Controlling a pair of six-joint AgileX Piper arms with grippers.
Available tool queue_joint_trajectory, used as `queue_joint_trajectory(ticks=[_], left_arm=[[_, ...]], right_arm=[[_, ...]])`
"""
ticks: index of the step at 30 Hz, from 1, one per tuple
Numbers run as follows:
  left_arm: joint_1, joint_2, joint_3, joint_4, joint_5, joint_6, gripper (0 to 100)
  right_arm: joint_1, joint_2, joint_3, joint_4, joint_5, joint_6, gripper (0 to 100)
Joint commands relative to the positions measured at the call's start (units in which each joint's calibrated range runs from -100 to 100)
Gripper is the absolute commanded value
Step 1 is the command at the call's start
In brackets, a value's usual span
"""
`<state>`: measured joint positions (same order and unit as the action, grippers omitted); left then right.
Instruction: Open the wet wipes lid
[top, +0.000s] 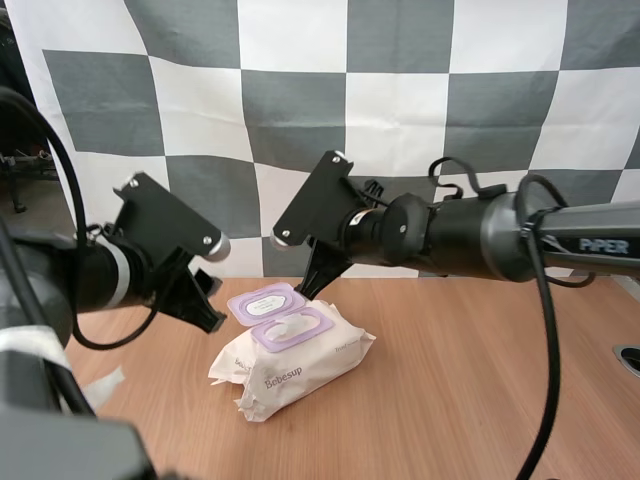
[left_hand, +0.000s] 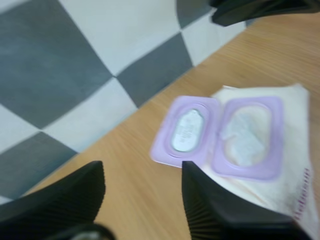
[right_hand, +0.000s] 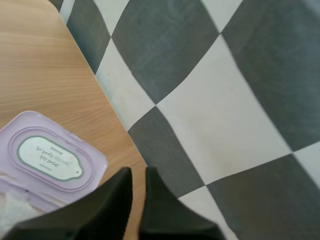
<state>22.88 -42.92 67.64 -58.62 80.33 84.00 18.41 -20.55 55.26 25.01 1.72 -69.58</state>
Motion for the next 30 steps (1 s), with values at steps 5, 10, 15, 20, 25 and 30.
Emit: queue_joint_trajectory(ticks=[5, 10, 15, 20, 25, 30], left_arm=[[-0.03, -22.1, -21.0, 2.4, -2.9, -42.4, 0], [-0.80, -34.6, -21.3, 5.1, -12.3, -54.5, 0], [-6.59, -42.9, -18.1, 22.1, -19.3, -68.3, 0], [-12.19, -50.6, -10.8, 57.3, -32.4, -93.6, 0], [-16.34, -54.1, -1.7, 92.6, -27.3, -112.8, 0], [-19.33, -54.1, 8.7, 106.6, -24.0, -121.0, 0]], right_arm=[[-3.8, -33.8, 0.0, 0.0, 14.1, 0.0, 0], [-4.8, -44.5, 0.0, 0.0, 31.4, 0.7, 0], [-5.2, -54.9, 0.0, 6.5, 42.9, 4.1, 0], [-6.8, -59.4, 1.1, 20.9, 43.7, 5.7, 0], [-11.2, -59.7, 5.0, 25.8, 43.7, 3.6, 0], [-15.6, -59.7, 12.7, 27.7, 40.9, -8.0, 0]])
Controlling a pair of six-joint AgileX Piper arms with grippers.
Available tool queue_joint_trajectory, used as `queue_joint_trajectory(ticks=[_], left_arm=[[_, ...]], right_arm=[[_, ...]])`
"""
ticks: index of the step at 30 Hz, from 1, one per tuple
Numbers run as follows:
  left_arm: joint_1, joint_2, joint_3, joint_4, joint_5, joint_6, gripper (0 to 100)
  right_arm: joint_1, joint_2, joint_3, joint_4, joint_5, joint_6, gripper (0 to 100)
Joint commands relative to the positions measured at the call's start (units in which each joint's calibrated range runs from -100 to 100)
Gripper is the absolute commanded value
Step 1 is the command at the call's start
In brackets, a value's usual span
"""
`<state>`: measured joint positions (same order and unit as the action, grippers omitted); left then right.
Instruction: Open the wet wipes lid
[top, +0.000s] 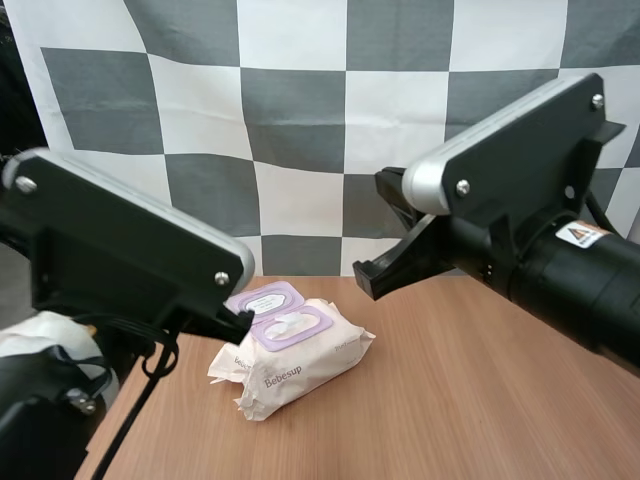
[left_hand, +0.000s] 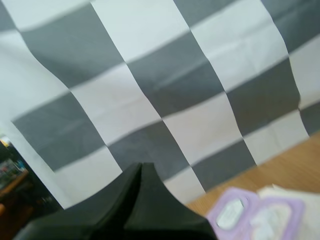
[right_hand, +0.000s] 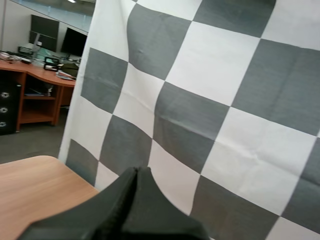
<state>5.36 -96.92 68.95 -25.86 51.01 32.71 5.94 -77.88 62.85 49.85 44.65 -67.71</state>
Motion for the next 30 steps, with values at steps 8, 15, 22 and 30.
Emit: queue_joint_trajectory(ticks=[8, 15, 22, 30], left_arm=[[-5.87, -0.1, 26.4, 75.0, -16.0, -68.9, 0], [-6.62, -0.3, 31.1, 75.0, -14.6, -68.6, 0], [-6.62, -2.8, 31.1, 74.6, -11.7, -68.6, 0], [-6.62, -3.1, 31.1, 74.6, -11.7, -68.6, 0]], right_arm=[[-10.5, -2.3, 17.0, 14.6, -11.0, -31.2, 0], [-13.4, -2.3, 20.4, 25.9, -11.0, -32.3, 0], [-13.4, -2.3, 22.1, 6.3, -10.0, -32.3, 0], [-13.3, -2.3, 31.1, -21.0, -9.6, -32.3, 0]])
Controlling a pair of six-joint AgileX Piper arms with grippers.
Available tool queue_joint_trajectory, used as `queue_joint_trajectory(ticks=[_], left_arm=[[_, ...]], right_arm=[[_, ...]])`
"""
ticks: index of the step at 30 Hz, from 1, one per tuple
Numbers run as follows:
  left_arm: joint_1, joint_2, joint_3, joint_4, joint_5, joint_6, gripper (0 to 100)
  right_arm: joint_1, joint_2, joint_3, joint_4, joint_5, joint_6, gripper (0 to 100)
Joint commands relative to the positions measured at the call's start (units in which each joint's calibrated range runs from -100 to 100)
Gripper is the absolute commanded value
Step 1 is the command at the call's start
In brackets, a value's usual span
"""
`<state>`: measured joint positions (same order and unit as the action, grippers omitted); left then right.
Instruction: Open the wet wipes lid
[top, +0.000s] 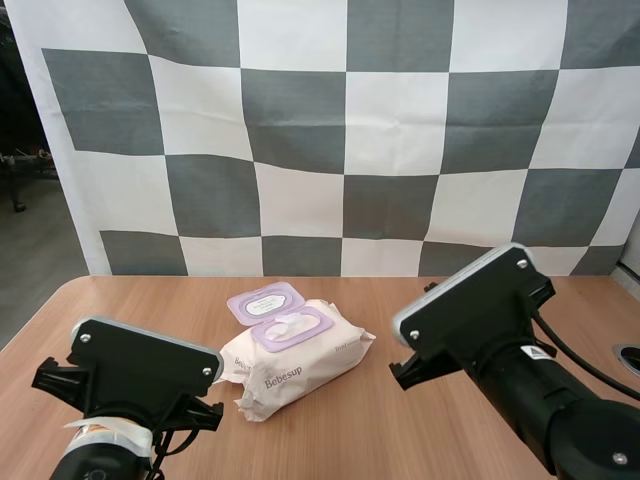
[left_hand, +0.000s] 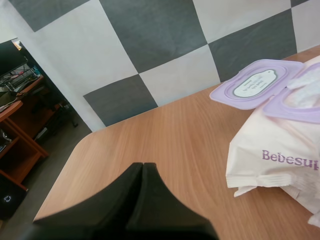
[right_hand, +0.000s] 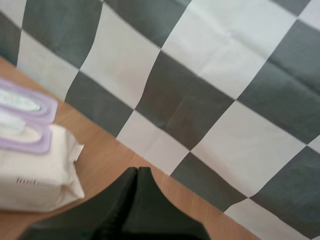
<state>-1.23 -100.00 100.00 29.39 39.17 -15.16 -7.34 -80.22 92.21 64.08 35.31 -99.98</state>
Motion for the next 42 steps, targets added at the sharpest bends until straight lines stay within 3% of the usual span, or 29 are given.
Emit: queue_joint_trajectory(ticks=[1, 5, 7, 9, 10, 11, 13, 15, 17, 19, 21, 26, 30, 34, 37, 42], left_arm=[[-0.03, 0.0, 0.0, 19.4, 0.2, -20.7, 0], [-0.03, 0.0, 0.0, 17.8, -1.2, -22.6, 0], [-0.03, 0.0, 0.0, 12.7, -10.4, -23.1, 0], [-0.03, 0.0, 0.0, 8.8, -15.2, -21.8, 0], [-0.03, 0.0, 0.0, -3.6, -21.3, -15.8, 0], [-0.03, 0.0, 0.0, -11.2, -22.0, -10.3, 0], [-0.03, 0.0, 0.0, -23.4, -22.1, -2.2, 0], [-0.03, 0.0, 0.0, -30.2, -20.1, 1.7, 0], [-0.03, 0.0, 0.0, -30.9, -17.2, 1.5, 0], [-0.03, 0.0, 0.0, -30.9, -9.5, 1.6, 0], [-0.03, 0.0, 0.0, -30.6, -9.6, -0.3, 0], [-0.03, 0.0, 0.0, -30.4, -9.1, -1.1, 0], [-0.03, 0.0, 0.0, -30.4, -9.1, -1.1, 0], [-0.03, 0.0, 0.0, -30.4, -9.1, -1.1, 0], [-0.03, 0.0, 0.0, -30.3, -8.0, -1.1, 0], [0.04, 0.0, 0.0, -30.3, -7.7, -1.1, 0]], right_arm=[[0.0, 0.0, 2.2, -35.4, -0.4, 0.0, 0], [0.0, 0.0, 2.7, -24.7, -0.4, 0.0, 0], [0.0, 0.0, 2.7, -18.4, 0.3, 0.0, 0], [0.0, 0.0, 2.7, -16.0, 0.5, 0.0, 0], [0.0, 0.0, 2.7, -11.6, 0.3, 0.0, 0], [0.0, 0.0, 2.8, -9.2, 0.0, 0.0, 0], [0.0, -0.5, 4.2, -3.1, -2.6, 0.0, 0], [0.0, -2.7, 6.3, 1.5, -4.8, 0.0, 0], [0.0, -7.9, 7.8, 8.0, -7.4, 0.0, 0], [0.0, -13.1, 7.8, 7.1, -9.0, 0.0, 0], [0.0, -19.4, 7.8, 13.0, -13.7, 0.0, 0], [0.2, -19.8, 7.8, 16.7, -16.0, 0.0, 0], [0.2, -19.8, 7.8, 20.4, -27.8, 3.0, 0], [0.2, -19.8, 7.8, 17.9, -38.3, 14.6, 0], [0.2, -19.8, 7.8, 9.6, -37.7, 27.3, 0], [0.2, -19.8, 7.8, -19.0, -29.9, 47.8, 0]])
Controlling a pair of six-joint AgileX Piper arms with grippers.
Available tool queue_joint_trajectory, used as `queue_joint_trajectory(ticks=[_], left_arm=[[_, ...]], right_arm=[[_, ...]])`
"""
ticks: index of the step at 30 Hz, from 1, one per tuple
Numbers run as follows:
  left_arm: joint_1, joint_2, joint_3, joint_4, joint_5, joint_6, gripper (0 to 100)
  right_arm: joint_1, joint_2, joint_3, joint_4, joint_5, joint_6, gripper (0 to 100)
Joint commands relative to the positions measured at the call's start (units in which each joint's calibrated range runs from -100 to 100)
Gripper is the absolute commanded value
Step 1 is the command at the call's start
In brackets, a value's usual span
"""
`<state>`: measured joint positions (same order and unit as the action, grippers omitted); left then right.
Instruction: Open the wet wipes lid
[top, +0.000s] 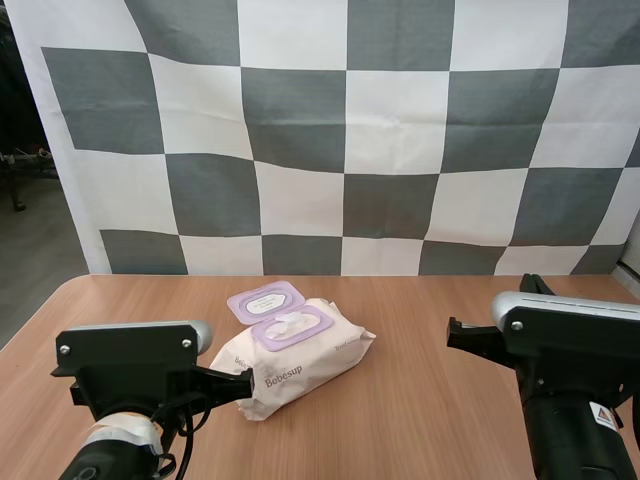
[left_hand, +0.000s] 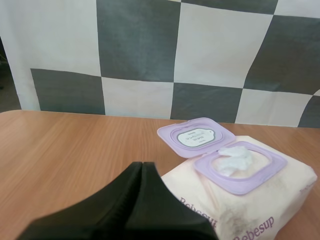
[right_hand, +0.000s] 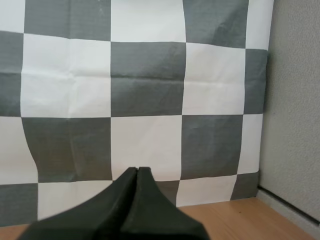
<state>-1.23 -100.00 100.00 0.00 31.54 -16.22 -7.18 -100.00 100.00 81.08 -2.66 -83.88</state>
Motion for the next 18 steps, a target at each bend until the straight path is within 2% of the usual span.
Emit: queue_joint_trajectory(ticks=[1, 4, 8, 13, 18], left_arm=[[0.04, 0.0, 0.0, -1.0, -0.1, 0.0, 0], [0.04, 0.0, 0.0, -1.0, -0.3, 0.0, 0], [0.04, 0.0, 0.0, -1.0, -0.5, 0.0, 0], [0.04, 0.0, 0.0, -1.0, -0.5, 0.0, 0], [0.04, 0.0, 0.0, -1.0, -0.5, 0.0, 0]], right_arm=[[0.1, 0.0, 0.0, -40.4, 9.8, 35.5, 0], [0.1, 0.0, 0.0, -47.4, 11.8, 42.5, 0], [0.1, 0.0, 0.0, -49.2, 12.4, 47.0, 0], [0.1, 0.0, 0.0, -56.3, 18.5, 54.0, 0], [0.1, 0.0, 0.0, -62.8, 25.0, 55.5, 0]])
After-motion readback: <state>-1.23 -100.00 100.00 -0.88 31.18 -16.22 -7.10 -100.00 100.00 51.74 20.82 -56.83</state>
